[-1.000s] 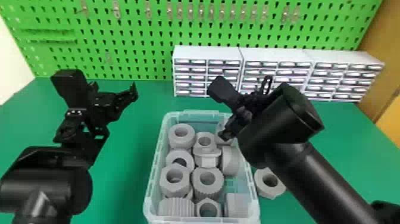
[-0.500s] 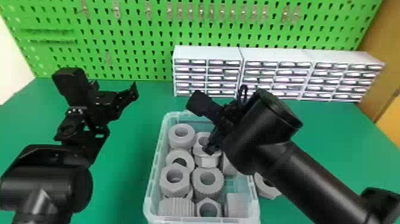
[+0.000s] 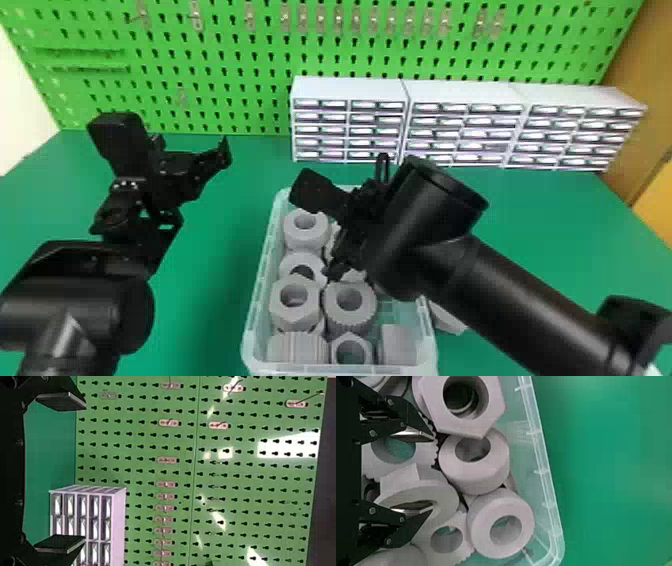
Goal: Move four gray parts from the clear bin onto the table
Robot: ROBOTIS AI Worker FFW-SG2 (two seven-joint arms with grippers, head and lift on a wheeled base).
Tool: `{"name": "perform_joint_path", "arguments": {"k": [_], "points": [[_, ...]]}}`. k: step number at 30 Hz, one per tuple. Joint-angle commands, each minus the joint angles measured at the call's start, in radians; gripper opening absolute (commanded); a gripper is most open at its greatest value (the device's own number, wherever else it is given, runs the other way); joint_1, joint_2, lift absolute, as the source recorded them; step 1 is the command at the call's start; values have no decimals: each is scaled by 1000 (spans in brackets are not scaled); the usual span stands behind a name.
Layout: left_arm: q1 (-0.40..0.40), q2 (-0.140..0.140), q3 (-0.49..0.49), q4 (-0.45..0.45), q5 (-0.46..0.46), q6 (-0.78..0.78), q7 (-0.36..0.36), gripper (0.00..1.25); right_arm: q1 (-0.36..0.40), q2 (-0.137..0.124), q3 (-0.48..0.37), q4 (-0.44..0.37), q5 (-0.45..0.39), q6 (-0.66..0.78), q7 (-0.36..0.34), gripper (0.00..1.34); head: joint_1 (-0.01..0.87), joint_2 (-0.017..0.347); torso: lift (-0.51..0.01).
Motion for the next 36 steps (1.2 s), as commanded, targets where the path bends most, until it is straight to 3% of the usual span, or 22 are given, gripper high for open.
{"name": "perform_joint_path", "arguments": {"k": [1, 8, 13, 26, 36], "points": [[2, 2, 6, 0, 0, 0, 0, 1141, -23, -26, 7, -3, -73, 24, 7, 706, 687, 26, -50], [5, 0, 6, 0, -2, 0, 0, 1141, -19, -73, 2, -109, 10, 116, 99, 710, 687, 26, -50], [5, 0, 7, 0, -2, 2, 0, 1141, -6, -90, -8, -121, 10, 137, 188, 710, 687, 26, -50], [2, 0, 4, 0, -3, 5, -2, 1141, -10, -142, 16, -155, -4, 194, 244, 710, 687, 26, -50], [1, 0, 1, 0, -3, 5, -2, 1141, -27, -142, 36, -153, -7, 194, 244, 710, 687, 26, -50]]}}
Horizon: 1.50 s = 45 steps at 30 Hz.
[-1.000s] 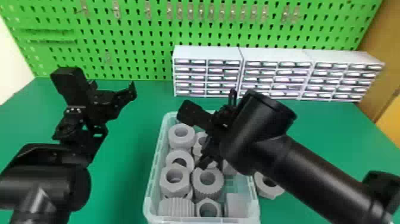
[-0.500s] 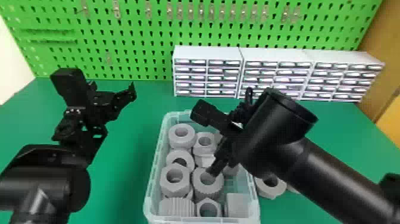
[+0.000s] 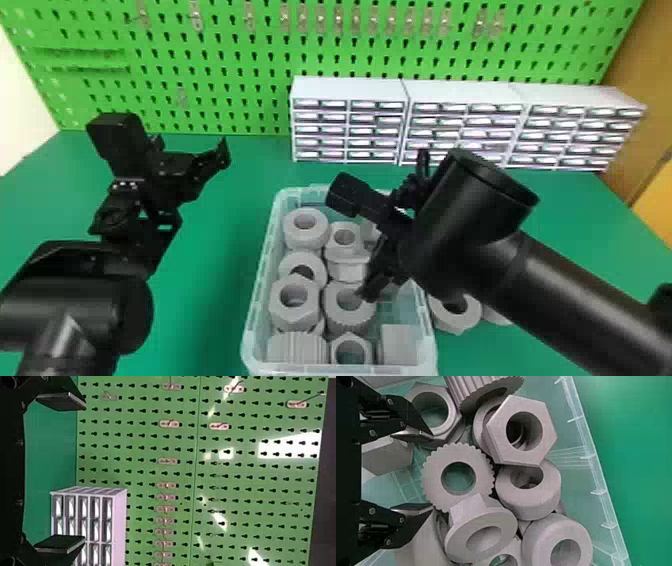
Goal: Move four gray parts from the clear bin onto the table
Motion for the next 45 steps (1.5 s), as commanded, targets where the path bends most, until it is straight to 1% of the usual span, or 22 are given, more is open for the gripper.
{"name": "perform_joint_path", "arguments": {"k": [1, 23, 28, 35, 38, 45], "points": [[0, 0, -2, 0, 0, 0, 0, 1141, -4, 0, 4, 1, 0, 0, 0, 710, 687, 26, -50], [0, 0, -3, 0, 0, 0, 0, 1141, -7, 3, 7, 1, 4, -1, 0, 710, 687, 26, -50], [0, 0, -5, 0, 0, 0, 0, 1141, -6, 8, 6, 1, 23, -3, 0, 710, 687, 26, -50], [-3, 0, -11, 3, 0, 0, 0, 1141, -4, 31, 4, 10, 78, -11, 0, 710, 687, 26, -50], [-5, 0, -12, 6, 0, 0, 0, 1141, -6, 44, 4, 19, 95, -18, 0, 710, 687, 26, -50], [-6, 0, -15, 6, 0, 0, 0, 1141, -6, 97, -2, 69, 130, -52, 0, 710, 687, 26, -50]]}}
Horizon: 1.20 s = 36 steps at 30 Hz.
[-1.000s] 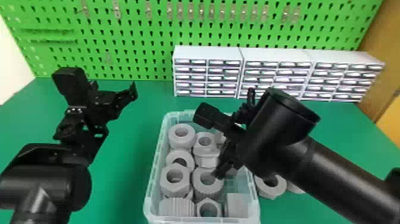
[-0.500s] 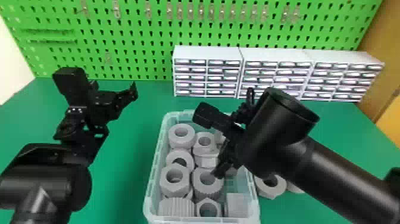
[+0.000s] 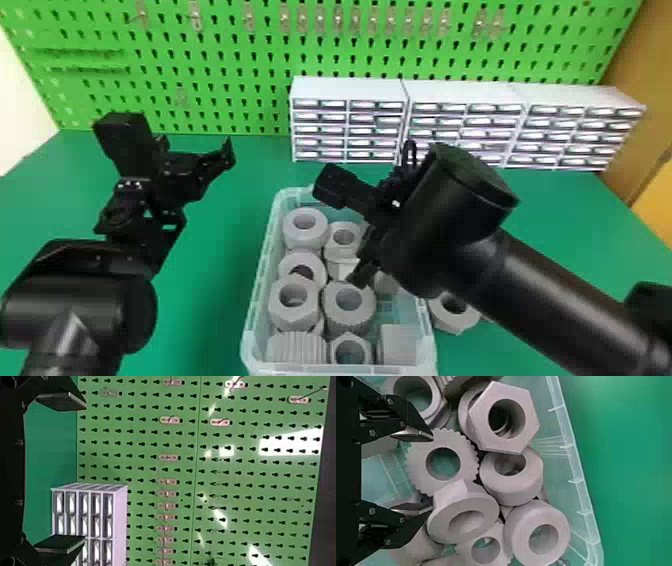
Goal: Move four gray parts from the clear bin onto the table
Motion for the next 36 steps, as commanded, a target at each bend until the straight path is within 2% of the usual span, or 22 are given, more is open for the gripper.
{"name": "perform_joint_path", "arguments": {"k": [1, 15, 23, 27, 32, 36], "points": [[-1, 0, -2, 0, 0, 0, 0, 1141, 0, 34, -1, 35, 19, -36, 0, 710, 687, 26, -50], [-6, -2, -13, 8, 0, 0, 0, 1141, -20, 77, 14, 117, 32, -122, -9, 712, 687, 26, -50], [-7, -2, -13, 8, 0, 0, 0, 1141, -39, 109, 17, 162, -79, -160, -132, 713, 687, 26, -50], [-9, -2, -13, 8, 0, 0, 0, 1141, -48, 125, 29, 177, -123, -174, -170, 712, 687, 26, -50], [-10, -2, -13, 9, 0, 0, 0, 1141, -59, 131, 51, 186, -140, -175, -181, 713, 687, 26, -50], [-12, -2, -13, 9, 0, 0, 0, 1141, -65, 131, 62, 217, -185, -195, -181, 713, 687, 26, -50]]}}
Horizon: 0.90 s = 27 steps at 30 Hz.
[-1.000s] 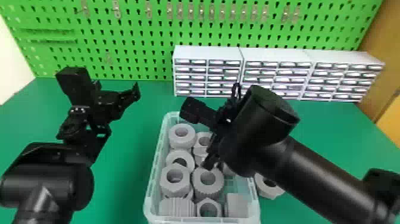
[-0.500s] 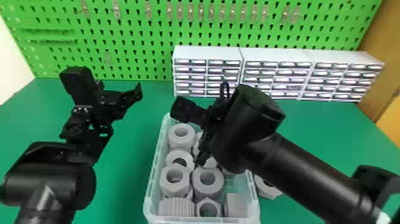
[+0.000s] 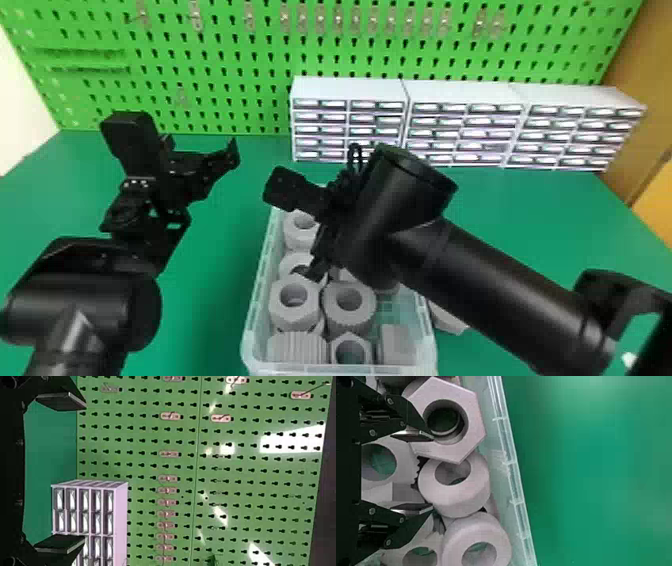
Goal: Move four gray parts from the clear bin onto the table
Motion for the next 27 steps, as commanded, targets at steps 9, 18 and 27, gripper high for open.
{"name": "perform_joint_path", "arguments": {"k": [9, 18, 27], "points": [[-5, 0, 0, 2, 2, 0, 0, 1141, -19, 1, 35, 61, -74, -47, -20, 713, 687, 26, -50], [-5, 0, 0, 2, 3, 0, 0, 1141, -29, 8, 52, 87, -103, -74, -46, 713, 687, 26, -50], [-7, 2, -2, 3, 3, 0, 0, 1141, -36, 14, 70, 93, -126, -85, -67, 715, 687, 26, -50]]}}
